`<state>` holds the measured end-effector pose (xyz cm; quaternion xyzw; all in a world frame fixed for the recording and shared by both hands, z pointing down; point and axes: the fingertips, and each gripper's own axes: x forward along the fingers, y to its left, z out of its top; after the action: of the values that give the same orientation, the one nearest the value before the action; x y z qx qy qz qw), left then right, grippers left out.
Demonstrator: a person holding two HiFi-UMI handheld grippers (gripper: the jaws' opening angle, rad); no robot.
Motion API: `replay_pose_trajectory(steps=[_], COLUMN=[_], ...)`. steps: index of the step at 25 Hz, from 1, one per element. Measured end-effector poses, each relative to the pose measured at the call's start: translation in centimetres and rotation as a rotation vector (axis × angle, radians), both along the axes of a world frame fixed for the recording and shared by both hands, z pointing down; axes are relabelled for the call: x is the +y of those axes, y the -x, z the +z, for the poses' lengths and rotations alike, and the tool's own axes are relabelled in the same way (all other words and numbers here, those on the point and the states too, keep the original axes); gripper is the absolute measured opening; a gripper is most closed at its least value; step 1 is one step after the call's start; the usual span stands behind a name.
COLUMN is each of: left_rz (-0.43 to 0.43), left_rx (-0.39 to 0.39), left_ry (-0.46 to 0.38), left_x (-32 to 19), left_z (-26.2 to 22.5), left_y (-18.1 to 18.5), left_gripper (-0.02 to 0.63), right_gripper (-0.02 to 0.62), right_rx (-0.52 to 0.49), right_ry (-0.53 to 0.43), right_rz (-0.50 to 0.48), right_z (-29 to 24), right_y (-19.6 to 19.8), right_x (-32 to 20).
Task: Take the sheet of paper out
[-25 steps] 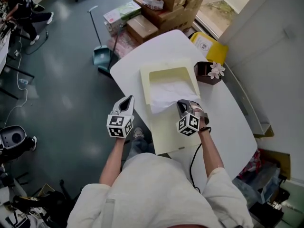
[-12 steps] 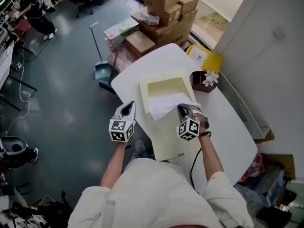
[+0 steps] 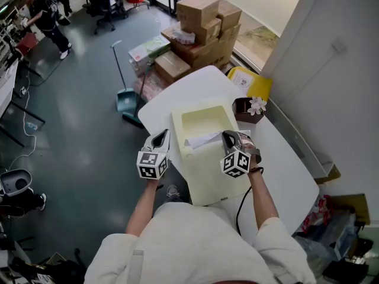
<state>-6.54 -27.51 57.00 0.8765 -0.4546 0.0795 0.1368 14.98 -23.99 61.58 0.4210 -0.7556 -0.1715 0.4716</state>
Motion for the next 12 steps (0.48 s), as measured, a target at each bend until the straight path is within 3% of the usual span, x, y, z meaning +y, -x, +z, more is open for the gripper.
replay_pose_trajectory(steps=[8, 12], left_rz=[0.005, 0.001], left_rx=[0.019, 0.02], left_ry=[-0.038, -0.049], left_x=[-0.5, -0.7], left_z=[-1.6, -2.2], left_y=[-0.1, 0.2], left_gripper=[0.002, 0.002], right_gripper=[0.009, 0.009], right_rx=[-0.029, -0.103], right_ry=[-0.088, -0.124], right_rz=[0.03, 0.06], right_z=[-3.7, -5.5], right_y=[0.4, 1.0], right_x=[-1.8, -2.3])
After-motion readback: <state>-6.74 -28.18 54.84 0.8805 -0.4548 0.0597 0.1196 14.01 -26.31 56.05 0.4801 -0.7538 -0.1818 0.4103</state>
